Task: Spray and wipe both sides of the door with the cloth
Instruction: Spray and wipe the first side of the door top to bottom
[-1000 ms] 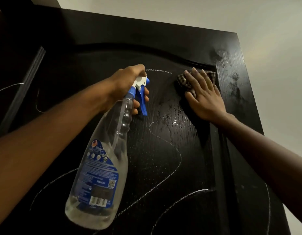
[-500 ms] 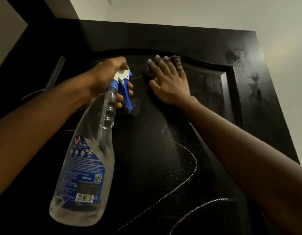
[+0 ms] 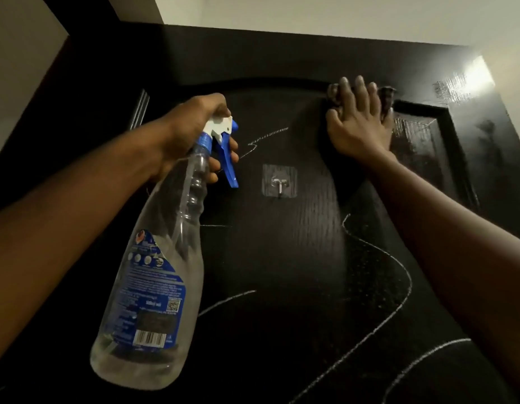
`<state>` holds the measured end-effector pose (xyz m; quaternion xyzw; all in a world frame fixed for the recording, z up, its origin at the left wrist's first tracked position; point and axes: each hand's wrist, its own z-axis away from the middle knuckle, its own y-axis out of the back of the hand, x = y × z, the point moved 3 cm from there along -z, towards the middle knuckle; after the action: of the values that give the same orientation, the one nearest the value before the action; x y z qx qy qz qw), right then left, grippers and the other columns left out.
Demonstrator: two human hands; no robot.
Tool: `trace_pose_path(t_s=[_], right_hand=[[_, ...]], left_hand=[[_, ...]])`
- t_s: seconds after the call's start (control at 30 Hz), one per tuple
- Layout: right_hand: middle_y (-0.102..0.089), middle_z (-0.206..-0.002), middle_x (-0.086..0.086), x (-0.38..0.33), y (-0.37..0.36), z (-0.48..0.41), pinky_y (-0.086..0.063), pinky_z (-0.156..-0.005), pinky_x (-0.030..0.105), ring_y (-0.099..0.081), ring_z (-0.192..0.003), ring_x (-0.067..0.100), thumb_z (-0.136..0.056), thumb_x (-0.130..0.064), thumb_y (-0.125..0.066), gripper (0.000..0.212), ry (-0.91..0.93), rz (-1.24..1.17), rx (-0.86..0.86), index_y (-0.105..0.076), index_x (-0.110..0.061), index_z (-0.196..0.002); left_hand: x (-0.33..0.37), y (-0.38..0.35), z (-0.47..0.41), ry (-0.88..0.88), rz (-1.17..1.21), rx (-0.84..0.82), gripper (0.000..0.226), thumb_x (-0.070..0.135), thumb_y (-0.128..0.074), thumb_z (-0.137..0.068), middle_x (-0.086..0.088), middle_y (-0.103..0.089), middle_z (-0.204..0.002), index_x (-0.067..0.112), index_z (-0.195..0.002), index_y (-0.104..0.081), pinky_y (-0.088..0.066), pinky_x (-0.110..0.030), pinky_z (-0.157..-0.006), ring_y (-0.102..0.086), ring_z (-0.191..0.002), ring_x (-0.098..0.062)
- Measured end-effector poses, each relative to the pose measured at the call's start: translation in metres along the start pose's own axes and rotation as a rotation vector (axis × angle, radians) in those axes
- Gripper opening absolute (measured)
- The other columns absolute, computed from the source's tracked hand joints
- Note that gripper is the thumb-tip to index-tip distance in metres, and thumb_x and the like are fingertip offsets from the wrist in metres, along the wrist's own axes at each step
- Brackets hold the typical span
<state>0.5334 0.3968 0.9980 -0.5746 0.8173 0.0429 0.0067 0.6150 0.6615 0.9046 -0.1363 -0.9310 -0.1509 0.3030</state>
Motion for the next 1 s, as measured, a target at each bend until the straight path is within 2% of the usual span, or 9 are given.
trace_pose_path(t_s=[0.17,0.23,0.33,0.43,0.6,0.7,0.83,0.93,1.0], right_hand=[[-0.009,-0.169,-0.013,-0.056,-0.014,0.025,-0.007,-0.122,0.052,-0.003,-0.156,0.013,-0.102,-0.054,-0.035,0.064,0.417,0.078,-0.085,-0.009,-0.046,-0.159],[-0.026,-0.161,-0.008,-0.039,-0.007,0.032,-0.018,-0.114,0.058,-0.021,-0.149,0.021,-0.095,-0.062,-0.035,0.067,0.392,0.182,-0.017,-0.017,-0.045,-0.157],[-0.036,-0.142,0.005,-0.009,0.006,0.030,-0.026,-0.109,0.058,-0.032,-0.135,0.030,-0.093,-0.062,-0.037,0.065,0.124,0.179,0.069,-0.027,-0.035,-0.152],[-0.030,-0.151,0.003,-0.003,0.003,0.029,-0.020,-0.116,0.059,-0.023,-0.145,0.026,-0.100,-0.055,-0.039,0.063,-0.029,0.132,0.071,-0.020,-0.034,-0.156],[-0.003,-0.170,-0.008,-0.009,-0.004,0.029,0.001,-0.120,0.065,0.011,-0.156,0.018,-0.103,-0.051,-0.034,0.067,-0.088,0.067,0.025,-0.005,-0.037,-0.161],[0.002,-0.171,-0.007,-0.010,-0.005,0.029,0.003,-0.118,0.066,0.014,-0.156,0.019,-0.103,-0.050,-0.034,0.067,-0.105,0.047,0.025,-0.003,-0.037,-0.162],[0.001,-0.171,-0.005,-0.024,-0.007,0.017,0.005,-0.118,0.065,0.012,-0.156,0.019,-0.101,-0.051,-0.029,0.067,-0.155,-0.008,0.019,-0.003,-0.035,-0.162],[-0.002,-0.171,-0.006,-0.053,-0.013,0.000,0.004,-0.120,0.063,0.009,-0.156,0.019,-0.101,-0.051,-0.027,0.066,-0.080,-0.016,0.027,-0.007,-0.035,-0.162],[-0.003,-0.171,-0.006,-0.085,-0.022,-0.002,0.005,-0.122,0.060,0.008,-0.156,0.017,-0.103,-0.051,-0.028,0.065,0.085,-0.004,0.004,-0.008,-0.035,-0.162]], left_hand=[[-0.009,0.021,-0.010,-0.027,0.028,-0.086,0.047,0.046,-0.042,-0.095,-0.011,-0.069,-0.091,0.005,-0.095,-0.066,-0.046,-0.019,-0.039,-0.056,-0.038,-0.007],[-0.012,0.024,-0.012,-0.041,0.033,-0.113,0.048,0.046,-0.042,-0.095,-0.011,-0.069,-0.089,0.005,-0.093,-0.065,-0.047,-0.019,-0.041,-0.055,-0.039,-0.008],[-0.015,0.026,-0.016,-0.068,0.057,-0.142,0.046,0.046,-0.042,-0.094,-0.012,-0.071,-0.091,0.006,-0.093,-0.066,-0.047,-0.022,-0.041,-0.056,-0.040,-0.010],[-0.013,0.021,-0.020,-0.070,0.082,-0.181,0.047,0.046,-0.043,-0.094,-0.013,-0.071,-0.090,0.005,-0.095,-0.066,-0.047,-0.021,-0.041,-0.055,-0.041,-0.011],[-0.005,0.008,-0.022,-0.091,0.105,-0.165,0.046,0.044,-0.042,-0.096,-0.012,-0.069,-0.087,0.004,-0.100,-0.064,-0.046,-0.021,-0.038,-0.056,-0.041,-0.010],[-0.004,0.005,-0.024,-0.088,0.068,-0.146,0.046,0.046,-0.041,-0.096,-0.011,-0.067,-0.085,0.006,-0.095,-0.064,-0.046,-0.021,-0.039,-0.057,-0.043,-0.010],[-0.005,0.013,-0.025,-0.083,-0.071,-0.086,0.048,0.051,-0.040,-0.097,-0.010,-0.068,-0.089,0.011,-0.093,-0.064,-0.047,-0.020,-0.040,-0.061,-0.061,-0.016],[-0.007,0.024,-0.022,-0.080,-0.054,-0.045,0.045,0.049,-0.038,-0.098,-0.008,-0.068,-0.086,0.012,-0.094,-0.064,-0.046,-0.018,-0.038,-0.062,-0.048,-0.009],[-0.008,0.034,-0.018,-0.080,-0.006,-0.014,0.045,0.046,-0.039,-0.098,-0.009,-0.069,-0.083,0.009,-0.093,-0.065,-0.045,-0.018,-0.036,-0.058,-0.038,-0.006]])
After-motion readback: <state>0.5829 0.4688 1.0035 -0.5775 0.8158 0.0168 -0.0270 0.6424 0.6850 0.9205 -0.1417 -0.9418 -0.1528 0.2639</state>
